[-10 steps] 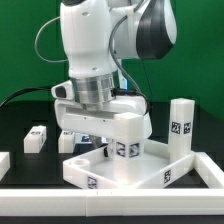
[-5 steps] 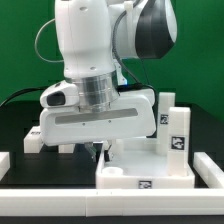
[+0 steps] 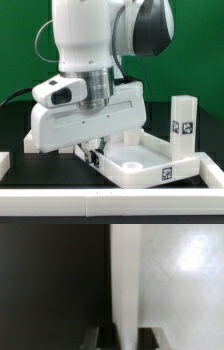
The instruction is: Assemble desk
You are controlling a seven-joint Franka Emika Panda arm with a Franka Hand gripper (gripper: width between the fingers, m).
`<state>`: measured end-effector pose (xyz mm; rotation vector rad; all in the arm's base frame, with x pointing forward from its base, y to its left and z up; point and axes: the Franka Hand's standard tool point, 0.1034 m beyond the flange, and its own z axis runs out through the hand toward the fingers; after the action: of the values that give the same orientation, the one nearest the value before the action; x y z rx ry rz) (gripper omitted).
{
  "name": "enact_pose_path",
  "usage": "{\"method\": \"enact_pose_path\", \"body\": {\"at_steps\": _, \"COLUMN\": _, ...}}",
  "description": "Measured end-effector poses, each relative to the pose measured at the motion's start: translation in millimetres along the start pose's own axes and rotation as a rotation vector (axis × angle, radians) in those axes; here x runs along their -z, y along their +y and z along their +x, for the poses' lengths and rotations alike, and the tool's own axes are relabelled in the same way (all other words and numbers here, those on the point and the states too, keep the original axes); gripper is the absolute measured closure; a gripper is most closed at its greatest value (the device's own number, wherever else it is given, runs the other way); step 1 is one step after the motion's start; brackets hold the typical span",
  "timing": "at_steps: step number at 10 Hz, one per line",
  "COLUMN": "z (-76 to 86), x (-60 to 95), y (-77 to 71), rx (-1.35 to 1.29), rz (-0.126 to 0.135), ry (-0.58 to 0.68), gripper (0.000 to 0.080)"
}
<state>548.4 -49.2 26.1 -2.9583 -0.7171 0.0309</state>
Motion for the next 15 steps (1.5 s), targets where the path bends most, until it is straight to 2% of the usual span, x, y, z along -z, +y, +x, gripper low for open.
{"method": "enact_pose_path", "body": {"at_steps": 1, "z": 14.1, "x": 6.9, "y": 6.1, "rx": 0.131, "rz": 0.004, "ry": 0.014, "gripper": 0.0732}}
{"method": "enact_pose_path", "body": {"at_steps": 2, "z": 21.2, "x": 9.8, "y": 7.9, "rx": 0.261, "rz": -0.003, "ry": 0.021, "gripper": 0.0732}}
{"method": "enact_pose_path", "body": {"at_steps": 3, "z": 22.8, "x": 9.6, "y": 5.5, "rx": 0.388, "rz": -0.008, "ry": 0.016, "gripper": 0.0732}}
{"method": "enact_pose_path", "body": {"at_steps": 6, "z": 18.2, "x": 7.6, "y": 10.7, "rx": 0.546, "rz": -0.023, "ry": -0.011, "gripper": 0.0732}}
{"method": "enact_pose_path", "body": {"at_steps": 7, "z": 26.3, "x": 11.4, "y": 13.4, "rx": 0.704, "rz": -0.053, "ry": -0.007, "gripper": 0.0732}}
{"method": "enact_pose_path", "body": {"at_steps": 8, "z": 43.0, "x": 16.3, "y": 14.0, "rx": 0.816, "rz": -0.07, "ry": -0.005, "gripper": 0.0732}}
{"method": "enact_pose_path", "body": {"at_steps": 9, "z": 66.3, "x": 18.1, "y": 11.3, "rx": 0.907, "rz": -0.085, "ry": 0.001, "gripper": 0.0732}}
{"method": "enact_pose_path", "body": {"at_steps": 10, "z": 80.7, "x": 15.8, "y": 11.0, "rx": 1.01, "rz": -0.093, "ry": 0.009, "gripper": 0.0732}}
{"method": "enact_pose_path", "body": {"at_steps": 11, "z": 86.1, "x": 11.5, "y": 10.7, "rx": 1.115, "rz": -0.092, "ry": 0.014, "gripper": 0.0732}}
{"method": "enact_pose_path", "body": {"at_steps": 15, "z": 78.8, "x": 10.1, "y": 17.9, "rx": 1.149, "rz": -0.098, "ry": -0.018, "gripper": 0.0732}}
